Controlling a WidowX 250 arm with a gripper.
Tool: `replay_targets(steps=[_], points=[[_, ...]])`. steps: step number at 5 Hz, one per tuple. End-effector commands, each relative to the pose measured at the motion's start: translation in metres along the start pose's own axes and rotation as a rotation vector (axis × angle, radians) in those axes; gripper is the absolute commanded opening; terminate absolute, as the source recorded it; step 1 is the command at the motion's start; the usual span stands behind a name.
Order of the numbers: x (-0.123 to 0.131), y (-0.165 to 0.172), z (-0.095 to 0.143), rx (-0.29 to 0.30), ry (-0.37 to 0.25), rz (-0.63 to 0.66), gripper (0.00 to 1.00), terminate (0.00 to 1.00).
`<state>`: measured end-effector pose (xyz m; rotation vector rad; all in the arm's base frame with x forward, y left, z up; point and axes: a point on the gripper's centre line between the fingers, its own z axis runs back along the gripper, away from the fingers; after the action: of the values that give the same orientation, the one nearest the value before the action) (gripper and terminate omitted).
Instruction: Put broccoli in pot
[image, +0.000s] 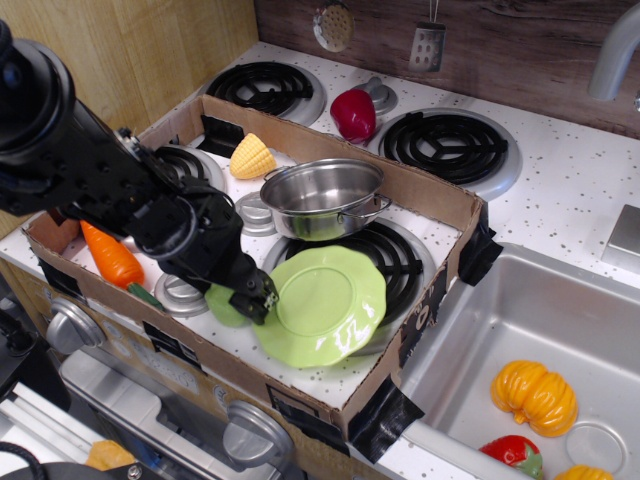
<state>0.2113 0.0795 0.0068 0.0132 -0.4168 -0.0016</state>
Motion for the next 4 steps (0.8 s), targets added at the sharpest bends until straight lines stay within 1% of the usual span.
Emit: replay_targets(steps=[1,2,3,4], points=[[-0.005,0.001,-0.008,0.001,0.011,0.050,0.00,0.00],[-0.005,0.000,-0.010,-0.002,0.004,0.047,0.00,0.00],[0.007,-0.001,0.004,0.029,-0.004,0.024,0.00,0.00],[0.026,-0.002,0.024,0.065,0.008,-0.001,0.00,0.00]])
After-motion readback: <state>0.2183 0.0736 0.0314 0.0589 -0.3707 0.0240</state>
